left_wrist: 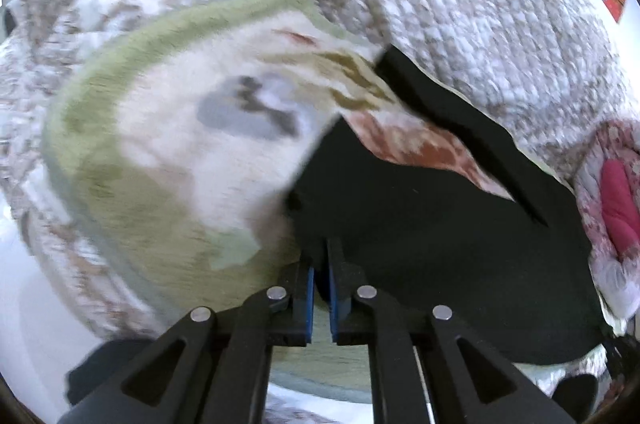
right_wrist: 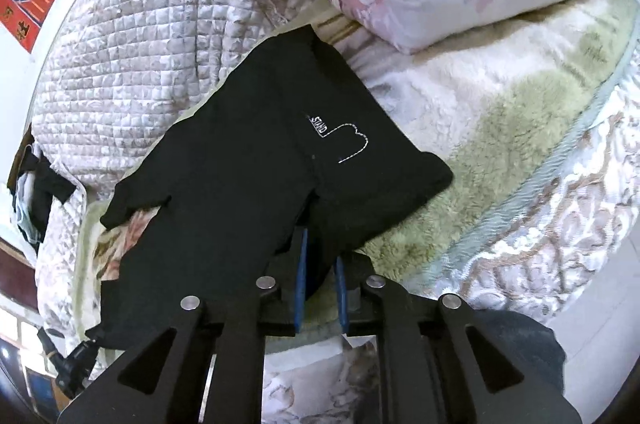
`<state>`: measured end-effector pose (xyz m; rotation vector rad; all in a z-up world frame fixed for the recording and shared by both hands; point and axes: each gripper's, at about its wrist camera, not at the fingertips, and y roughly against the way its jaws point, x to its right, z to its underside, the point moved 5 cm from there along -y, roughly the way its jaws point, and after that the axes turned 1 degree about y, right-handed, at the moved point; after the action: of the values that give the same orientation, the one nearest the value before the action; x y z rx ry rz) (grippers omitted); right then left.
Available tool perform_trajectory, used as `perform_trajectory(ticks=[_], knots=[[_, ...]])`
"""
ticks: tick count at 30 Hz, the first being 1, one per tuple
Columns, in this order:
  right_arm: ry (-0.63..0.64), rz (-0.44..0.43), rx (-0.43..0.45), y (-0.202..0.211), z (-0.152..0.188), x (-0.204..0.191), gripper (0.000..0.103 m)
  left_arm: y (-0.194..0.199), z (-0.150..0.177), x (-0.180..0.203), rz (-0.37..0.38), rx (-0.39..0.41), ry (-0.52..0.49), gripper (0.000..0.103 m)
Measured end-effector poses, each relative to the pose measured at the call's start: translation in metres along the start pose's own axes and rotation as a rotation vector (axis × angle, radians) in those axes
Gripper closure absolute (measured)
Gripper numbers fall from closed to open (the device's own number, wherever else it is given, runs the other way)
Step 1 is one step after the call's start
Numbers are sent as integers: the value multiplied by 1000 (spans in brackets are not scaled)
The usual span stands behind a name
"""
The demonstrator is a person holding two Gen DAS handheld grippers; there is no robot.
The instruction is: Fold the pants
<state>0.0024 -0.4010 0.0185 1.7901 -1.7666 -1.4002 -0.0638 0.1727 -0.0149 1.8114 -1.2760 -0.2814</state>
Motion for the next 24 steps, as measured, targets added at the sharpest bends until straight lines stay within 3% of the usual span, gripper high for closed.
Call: perform_trajectory(ticks=[3, 5, 6, 7, 8, 12, 15, 16, 18, 20, 22, 24], knots=[[-4, 34, 9, 8, 3, 4, 90, 10, -13, -8, -47, 50, 3, 93], [-14, 98, 32, 13, 2, 12, 66, 12, -23, -7, -55, 72, -9, 90], [-27, 117, 51, 17, 1, 18, 49, 10, -28, -2, -50, 78, -23, 85], [-39, 128, 69, 21, -1, 23, 47, 7, -32, 2, -42, 77, -41, 72], [-41, 143, 86, 24, -4, 26, 47, 2, -35, 9, -27, 68, -65, 64], [8, 97, 154, 31, -20, 12, 47, -25, -33, 60, 145, 6, -208, 63], [136, 50, 155, 16, -26, -20, 47, -51, -17, 94, 214, -61, -287, 63], [171, 36, 149, 10, -26, -28, 47, -60, -11, 103, 209, -58, -329, 63], [253, 40, 131, -10, -26, -41, 50, -79, -2, 106, 116, -61, -380, 63], [299, 78, 68, -38, -26, -42, 52, -84, -3, 105, 90, -15, -378, 61], [260, 157, -1, -62, -27, -21, 65, -86, -8, 100, 44, -11, -365, 61], [212, 152, 41, -52, -35, -14, 67, -85, -13, 96, 20, -12, -343, 61]])
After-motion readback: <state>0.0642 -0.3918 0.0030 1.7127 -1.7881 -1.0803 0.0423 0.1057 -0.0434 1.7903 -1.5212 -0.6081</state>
